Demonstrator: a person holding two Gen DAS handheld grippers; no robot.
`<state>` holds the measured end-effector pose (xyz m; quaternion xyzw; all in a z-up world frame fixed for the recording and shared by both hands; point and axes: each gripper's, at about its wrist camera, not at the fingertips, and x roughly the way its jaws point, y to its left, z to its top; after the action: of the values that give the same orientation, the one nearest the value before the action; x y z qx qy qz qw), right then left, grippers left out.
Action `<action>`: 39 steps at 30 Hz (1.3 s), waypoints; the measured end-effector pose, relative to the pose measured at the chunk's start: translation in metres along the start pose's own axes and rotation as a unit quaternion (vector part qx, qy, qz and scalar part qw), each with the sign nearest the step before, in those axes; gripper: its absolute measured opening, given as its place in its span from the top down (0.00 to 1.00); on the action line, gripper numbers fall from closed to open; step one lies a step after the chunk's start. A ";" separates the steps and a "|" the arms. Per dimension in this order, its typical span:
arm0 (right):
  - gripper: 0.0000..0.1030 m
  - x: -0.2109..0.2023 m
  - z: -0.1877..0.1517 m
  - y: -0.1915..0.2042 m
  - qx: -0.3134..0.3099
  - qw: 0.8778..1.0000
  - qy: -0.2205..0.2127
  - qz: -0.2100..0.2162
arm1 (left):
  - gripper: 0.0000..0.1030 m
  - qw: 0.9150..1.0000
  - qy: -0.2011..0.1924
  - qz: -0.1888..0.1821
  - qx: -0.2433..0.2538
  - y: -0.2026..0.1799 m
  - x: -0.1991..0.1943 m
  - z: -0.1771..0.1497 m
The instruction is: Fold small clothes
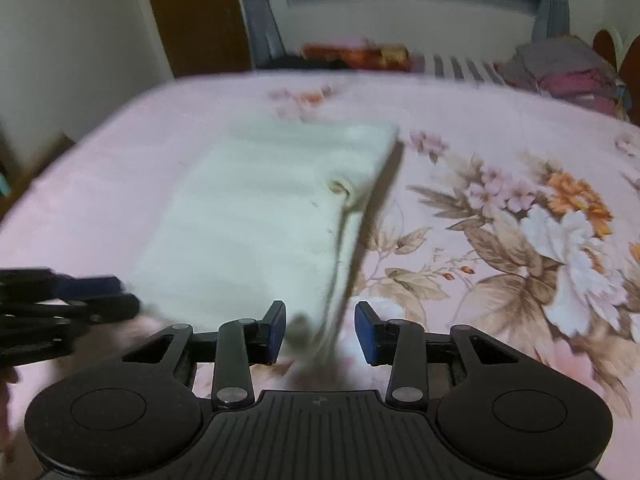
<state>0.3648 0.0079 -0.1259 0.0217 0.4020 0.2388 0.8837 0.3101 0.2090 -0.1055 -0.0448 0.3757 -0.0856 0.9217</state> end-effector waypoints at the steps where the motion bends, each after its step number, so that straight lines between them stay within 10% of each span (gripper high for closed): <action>1: 0.62 -0.016 -0.006 0.002 0.004 1.000 -0.013 0.004 | 0.58 1.000 -0.004 0.003 -0.004 -0.004 -0.010 -0.005; 9: 0.62 -0.124 -0.037 0.015 0.021 0.997 -0.061 0.036 | 0.34 0.999 -0.025 0.022 0.003 -0.063 -0.087 -0.033; 12: 0.59 -0.169 -0.051 0.026 0.012 0.997 -0.074 0.031 | 0.00 0.996 -0.068 0.053 -0.010 -0.080 -0.119 -0.040; 13: 0.44 -0.179 -0.056 0.027 0.011 0.997 -0.078 0.029 | 0.00 0.993 -0.090 0.071 -0.012 -0.088 -0.131 -0.044; 14: 0.01 -0.186 -0.060 0.028 0.016 0.996 -0.083 0.012 | 0.00 0.991 -0.096 0.088 -0.013 -0.095 -0.140 -0.046; 39: 0.00 -0.265 -0.099 0.062 0.000 0.991 -0.124 -0.046 | 0.00 0.984 -0.129 0.121 -0.002 -0.151 -0.220 -0.073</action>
<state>0.1190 -0.0687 0.0072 0.0327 0.2902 0.1936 0.9366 0.0862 0.1019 0.0153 -0.0115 0.2569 0.0333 0.9658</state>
